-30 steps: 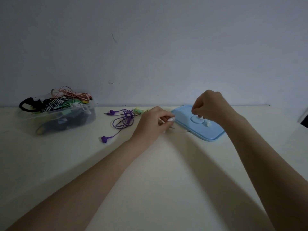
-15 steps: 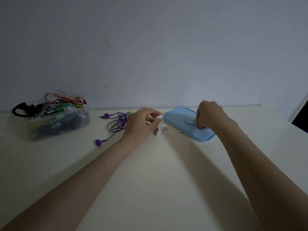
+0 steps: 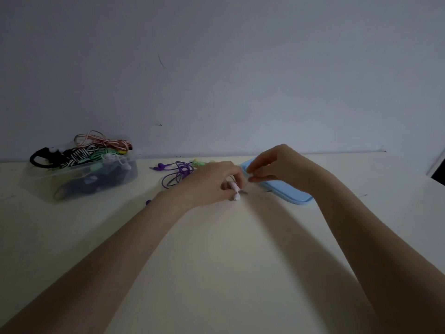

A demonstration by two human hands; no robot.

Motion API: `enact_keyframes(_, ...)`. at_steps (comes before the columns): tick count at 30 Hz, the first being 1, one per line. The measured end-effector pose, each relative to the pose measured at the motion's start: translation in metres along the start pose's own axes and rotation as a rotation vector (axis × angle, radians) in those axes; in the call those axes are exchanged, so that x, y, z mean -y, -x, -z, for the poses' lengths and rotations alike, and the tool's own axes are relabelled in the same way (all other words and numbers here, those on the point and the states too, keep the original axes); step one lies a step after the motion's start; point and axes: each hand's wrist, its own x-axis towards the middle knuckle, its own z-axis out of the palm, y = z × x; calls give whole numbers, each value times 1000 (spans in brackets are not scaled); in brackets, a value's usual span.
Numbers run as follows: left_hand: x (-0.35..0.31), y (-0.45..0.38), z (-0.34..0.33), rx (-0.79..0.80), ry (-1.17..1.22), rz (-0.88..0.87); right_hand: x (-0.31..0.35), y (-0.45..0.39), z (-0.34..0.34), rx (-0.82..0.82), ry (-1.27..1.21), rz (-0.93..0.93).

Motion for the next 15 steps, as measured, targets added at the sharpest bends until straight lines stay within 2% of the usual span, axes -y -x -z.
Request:
enact_keyframes(2,3,-1,0,53,-64,-50,-8,-1,-8,49,-95,3)
enact_keyframes(6,8,-2,1,134,-84,-94,-23,-2,-9,28,-278,-64)
enact_keyframes(9,13,-4,-3,35,-72,-71,-28,-3,-5,30,-342,-69)
enact_keyframes(12,14,-4,-6,-192,294,86,-27,-5,-10,-18,-294,-12)
enact_keyframes(14,11,-3,-8,-279,539,196,-26,-6,-15,-48,-345,16)
enact_keyframes(15,10,-2,-9,-310,587,227,-25,-7,-17,-52,-366,25)
